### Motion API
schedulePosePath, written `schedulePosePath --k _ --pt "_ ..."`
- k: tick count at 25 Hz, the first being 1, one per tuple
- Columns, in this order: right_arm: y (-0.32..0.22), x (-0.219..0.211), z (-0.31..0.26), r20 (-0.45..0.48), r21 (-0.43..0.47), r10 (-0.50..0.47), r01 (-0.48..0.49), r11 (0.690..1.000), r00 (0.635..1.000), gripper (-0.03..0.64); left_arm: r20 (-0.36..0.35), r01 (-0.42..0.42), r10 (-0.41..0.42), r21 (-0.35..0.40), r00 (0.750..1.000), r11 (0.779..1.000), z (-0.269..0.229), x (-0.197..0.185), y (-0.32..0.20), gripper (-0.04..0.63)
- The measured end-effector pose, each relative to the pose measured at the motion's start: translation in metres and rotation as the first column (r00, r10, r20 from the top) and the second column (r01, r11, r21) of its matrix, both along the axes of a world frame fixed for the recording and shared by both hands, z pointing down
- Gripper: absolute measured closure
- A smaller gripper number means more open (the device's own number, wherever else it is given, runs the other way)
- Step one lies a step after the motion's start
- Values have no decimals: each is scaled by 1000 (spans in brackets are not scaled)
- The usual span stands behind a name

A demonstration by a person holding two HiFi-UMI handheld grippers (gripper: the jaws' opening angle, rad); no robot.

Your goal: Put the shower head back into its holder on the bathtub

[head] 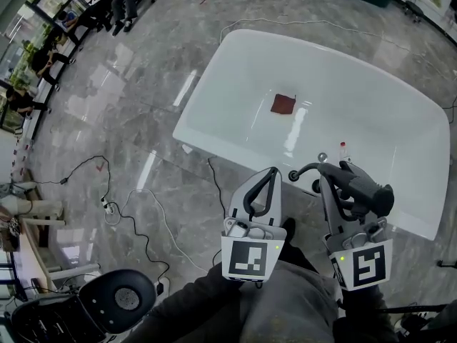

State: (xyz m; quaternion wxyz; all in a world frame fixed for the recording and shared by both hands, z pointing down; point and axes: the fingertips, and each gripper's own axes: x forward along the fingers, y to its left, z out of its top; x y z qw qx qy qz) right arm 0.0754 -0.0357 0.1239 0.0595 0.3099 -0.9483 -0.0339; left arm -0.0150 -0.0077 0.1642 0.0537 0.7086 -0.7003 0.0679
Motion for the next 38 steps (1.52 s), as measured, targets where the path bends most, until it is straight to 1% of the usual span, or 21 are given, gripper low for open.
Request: schedulePosePath --k 4,9,15,19,25,31,38 --pt "-18 -5 13 -21 -19 25 -26 999 999 474 -27 -31 30 -27 999 999 17 -6 -22 592" --pt "-30 -18 26 -66 -50 52 -55 997 997 474 -64 -75 73 -28 995 997 25 -17 -43 592" --pt "-41 -42 57 -111 -98 69 -80 992 991 474 -107 -97 93 -39 990 994 42 -42 -65 592" --pt "-49 -48 74 -130 -116 93 -108 987 987 474 -113 -126 119 -60 987 990 57 -49 -77 592" --pt "-55 -49 95 -154 -138 144 -166 976 978 474 -126 -185 175 -78 977 980 73 -48 -88 592" --pt "-60 -51 118 -176 -167 177 -207 964 968 474 -129 -227 215 -86 968 970 86 -51 -99 592" --pt "-59 -47 139 -190 -180 207 -241 954 960 474 -130 -273 259 -106 957 956 103 -43 -109 592"
